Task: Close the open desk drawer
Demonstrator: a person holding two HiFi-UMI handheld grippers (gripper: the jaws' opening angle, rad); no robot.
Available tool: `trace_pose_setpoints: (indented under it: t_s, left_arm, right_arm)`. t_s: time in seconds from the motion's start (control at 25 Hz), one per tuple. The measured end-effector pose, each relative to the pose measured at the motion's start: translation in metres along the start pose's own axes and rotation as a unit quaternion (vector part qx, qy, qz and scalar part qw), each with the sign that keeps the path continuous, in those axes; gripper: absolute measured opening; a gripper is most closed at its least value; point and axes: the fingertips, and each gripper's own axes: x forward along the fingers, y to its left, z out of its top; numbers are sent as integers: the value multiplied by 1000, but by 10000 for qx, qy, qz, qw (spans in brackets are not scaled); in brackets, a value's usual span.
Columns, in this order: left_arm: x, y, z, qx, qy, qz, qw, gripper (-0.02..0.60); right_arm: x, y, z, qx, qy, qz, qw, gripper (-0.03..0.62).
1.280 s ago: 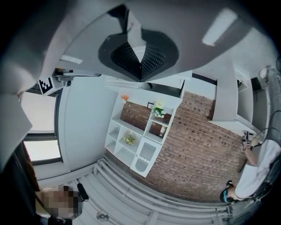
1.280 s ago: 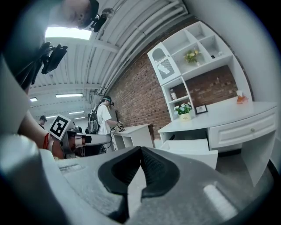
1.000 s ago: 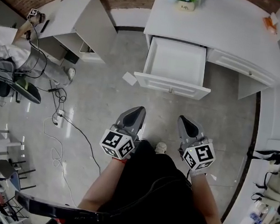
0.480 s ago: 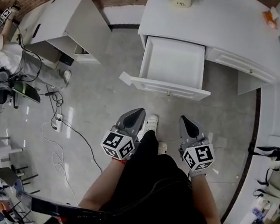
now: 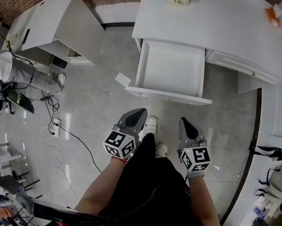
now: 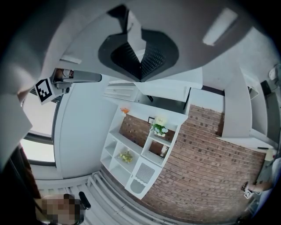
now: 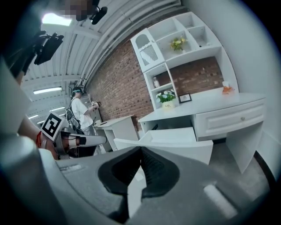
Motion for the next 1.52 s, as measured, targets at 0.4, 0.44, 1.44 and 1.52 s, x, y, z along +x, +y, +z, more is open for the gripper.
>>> trace_pose_setpoints:
  t_s: [0.4,0.44,1.44,1.52]
  left_arm:
    - [39,33,-12,-176,338,-34,9993,3]
    - [43,36,-13,-193,377,-33,9991,3]
    - [93,68,-21,-367,1022,-318,9936,3]
    - [97,71,-18,-352,1066,-384,9929,3]
  right_arm:
    - [44,-26,-1,230,206,-334,9990,2]
    - [48,-28,-2,245,249,-369,9987,2]
    - [107,-58,-16,843,745,-973,9889,2]
    - [113,-61,-13,855,760,-1044,9879,2]
